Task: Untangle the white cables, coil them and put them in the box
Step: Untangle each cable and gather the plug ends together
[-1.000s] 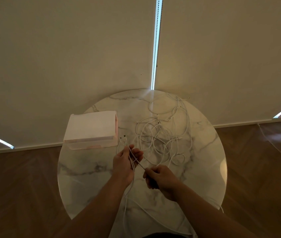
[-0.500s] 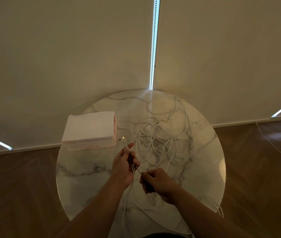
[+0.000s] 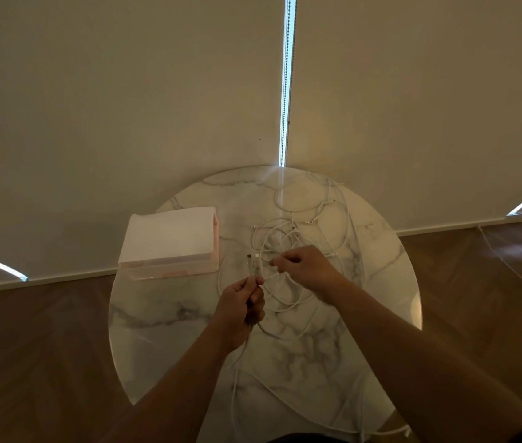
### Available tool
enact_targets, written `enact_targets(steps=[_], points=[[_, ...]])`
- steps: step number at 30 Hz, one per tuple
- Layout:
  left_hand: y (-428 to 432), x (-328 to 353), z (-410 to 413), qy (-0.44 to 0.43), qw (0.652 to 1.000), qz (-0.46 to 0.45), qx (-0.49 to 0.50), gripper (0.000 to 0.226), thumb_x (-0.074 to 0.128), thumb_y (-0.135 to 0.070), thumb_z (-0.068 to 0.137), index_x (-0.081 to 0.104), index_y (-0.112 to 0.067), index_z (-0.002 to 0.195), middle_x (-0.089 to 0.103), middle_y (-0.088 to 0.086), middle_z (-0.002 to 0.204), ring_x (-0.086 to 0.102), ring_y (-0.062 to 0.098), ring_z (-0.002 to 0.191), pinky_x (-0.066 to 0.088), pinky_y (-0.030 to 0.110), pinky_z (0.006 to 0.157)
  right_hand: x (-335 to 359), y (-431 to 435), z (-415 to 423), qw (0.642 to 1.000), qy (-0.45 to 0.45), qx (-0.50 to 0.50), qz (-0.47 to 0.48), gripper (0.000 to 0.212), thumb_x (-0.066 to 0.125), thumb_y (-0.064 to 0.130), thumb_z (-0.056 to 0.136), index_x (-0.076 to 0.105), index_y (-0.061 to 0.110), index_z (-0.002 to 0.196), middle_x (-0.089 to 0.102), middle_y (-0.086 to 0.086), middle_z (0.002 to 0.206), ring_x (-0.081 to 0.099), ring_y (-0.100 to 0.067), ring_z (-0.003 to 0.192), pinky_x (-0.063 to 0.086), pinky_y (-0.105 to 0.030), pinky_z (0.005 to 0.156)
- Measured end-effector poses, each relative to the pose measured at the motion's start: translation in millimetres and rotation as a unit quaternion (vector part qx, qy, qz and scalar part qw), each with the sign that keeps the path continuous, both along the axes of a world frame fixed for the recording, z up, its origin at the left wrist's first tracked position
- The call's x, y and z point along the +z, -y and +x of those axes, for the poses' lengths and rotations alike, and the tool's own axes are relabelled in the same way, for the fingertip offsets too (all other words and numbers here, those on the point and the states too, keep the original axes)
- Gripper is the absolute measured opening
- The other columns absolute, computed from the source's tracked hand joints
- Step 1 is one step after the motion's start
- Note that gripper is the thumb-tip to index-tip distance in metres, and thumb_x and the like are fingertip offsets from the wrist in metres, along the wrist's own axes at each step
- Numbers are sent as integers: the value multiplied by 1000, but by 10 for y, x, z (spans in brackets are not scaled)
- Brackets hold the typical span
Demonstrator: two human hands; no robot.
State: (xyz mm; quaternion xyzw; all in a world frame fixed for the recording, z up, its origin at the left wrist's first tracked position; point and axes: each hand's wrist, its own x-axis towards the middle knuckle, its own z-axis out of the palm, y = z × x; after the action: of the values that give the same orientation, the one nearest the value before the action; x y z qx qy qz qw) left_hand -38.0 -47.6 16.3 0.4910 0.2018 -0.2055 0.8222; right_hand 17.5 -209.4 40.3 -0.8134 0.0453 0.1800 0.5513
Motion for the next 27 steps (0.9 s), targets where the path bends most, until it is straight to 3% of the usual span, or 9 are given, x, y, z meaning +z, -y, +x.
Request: enact_targets(steps=[4, 12, 17, 23, 27], points=[[-18, 26, -29, 14, 1000, 5, -24, 26, 36, -19, 105, 54, -7, 92, 36, -1, 56, 22, 9, 41, 21, 21, 41, 69, -130, 110, 994, -78, 58, 58, 21, 66, 22, 92, 75, 4, 101, 57, -3, 73, 40, -13, 61, 34, -23, 52], [-56, 48, -105, 25, 999, 13, -36, 26, 37, -17, 104, 57, 0, 99, 44, 3, 57, 30, 11, 41, 26, 22, 42, 80, -105, 194, 965, -192, 53, 172, 27, 71, 7, 87, 65, -8, 109, 62, -6, 75, 49, -10, 59, 41, -21, 52], [-54, 47, -98, 20, 999, 10, -28, 28, 35, -17, 105, 57, 1, 104, 50, 6, 59, 38, 14, 42, 32, 24, 43, 76, -96, 177, 972, -144, 47, 180, 6, 72, 3, 85, 67, 1, 88, 66, -7, 73, 57, -13, 61, 47, -22, 56], [-33, 41, -50, -7, 999, -21, -31, 36, 33, -23, 105, 59, 1, 100, 40, 3, 56, 27, 11, 44, 24, 24, 44, 16, -163, 177, 987, -69, 16, 143, 13, 77, 8, 82, 69, -2, 81, 66, -10, 68, 55, -13, 55, 46, -24, 52], [-18, 18, -18, -19, 999, -39, -26, 36, 34, -28, 106, 56, -6, 88, 29, -3, 54, 21, 8, 44, 19, 22, 45, 16, -199, 168, 994, -31, 16, 107, 15, 81, 14, 79, 69, 5, 74, 63, -2, 60, 53, -9, 51, 43, -22, 50]])
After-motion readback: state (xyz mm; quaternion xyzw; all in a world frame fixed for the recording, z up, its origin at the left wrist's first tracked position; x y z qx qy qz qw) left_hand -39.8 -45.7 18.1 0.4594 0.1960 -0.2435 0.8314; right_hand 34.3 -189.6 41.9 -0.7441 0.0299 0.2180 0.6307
